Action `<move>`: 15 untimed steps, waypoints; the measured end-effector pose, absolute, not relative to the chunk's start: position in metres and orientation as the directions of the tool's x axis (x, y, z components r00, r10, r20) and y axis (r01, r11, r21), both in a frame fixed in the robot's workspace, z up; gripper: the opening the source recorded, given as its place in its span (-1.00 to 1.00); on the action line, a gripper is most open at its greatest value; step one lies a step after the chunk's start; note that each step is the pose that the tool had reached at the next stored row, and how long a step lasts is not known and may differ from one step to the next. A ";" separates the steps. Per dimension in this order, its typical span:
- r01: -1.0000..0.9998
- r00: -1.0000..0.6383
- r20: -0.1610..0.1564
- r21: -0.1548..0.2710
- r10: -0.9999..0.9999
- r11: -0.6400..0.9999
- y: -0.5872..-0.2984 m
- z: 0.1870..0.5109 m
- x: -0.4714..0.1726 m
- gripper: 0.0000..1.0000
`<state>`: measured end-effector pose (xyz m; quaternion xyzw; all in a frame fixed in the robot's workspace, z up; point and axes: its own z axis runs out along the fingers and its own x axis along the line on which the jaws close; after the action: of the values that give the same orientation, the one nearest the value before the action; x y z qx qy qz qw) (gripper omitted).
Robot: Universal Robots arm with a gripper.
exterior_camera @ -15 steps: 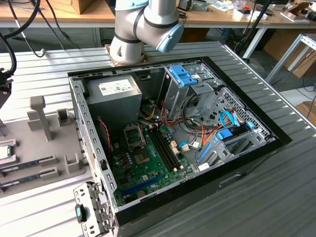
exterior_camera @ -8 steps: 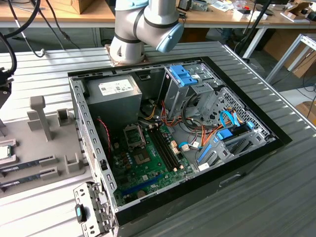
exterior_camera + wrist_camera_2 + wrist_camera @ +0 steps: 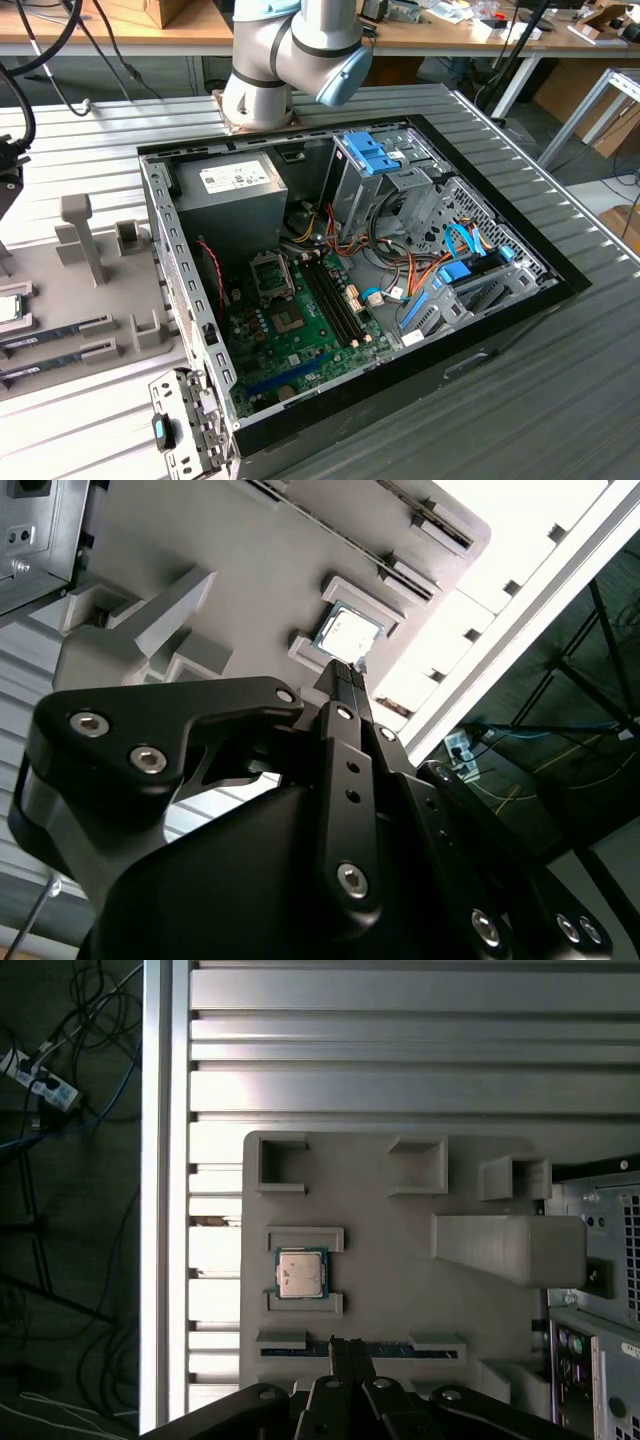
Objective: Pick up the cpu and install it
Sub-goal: 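Pick up the cpu and move it towards the insertion slot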
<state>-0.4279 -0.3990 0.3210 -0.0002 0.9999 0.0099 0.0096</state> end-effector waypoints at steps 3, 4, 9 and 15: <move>-0.009 -1.000 -0.019 0.020 -0.009 1.000 -0.399 0.321 -0.428 -0.79; -0.015 -1.000 -0.019 0.020 -0.014 1.000 -0.399 0.321 -0.428 -0.79; -0.031 -0.999 -0.019 0.020 -0.030 0.999 -0.399 0.321 -0.428 -0.79; -0.029 -0.999 -0.019 0.020 -0.028 0.999 -0.399 0.320 -0.428 -0.79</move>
<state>-0.4278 -0.3990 0.3202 -0.0143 0.9998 0.0101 0.0094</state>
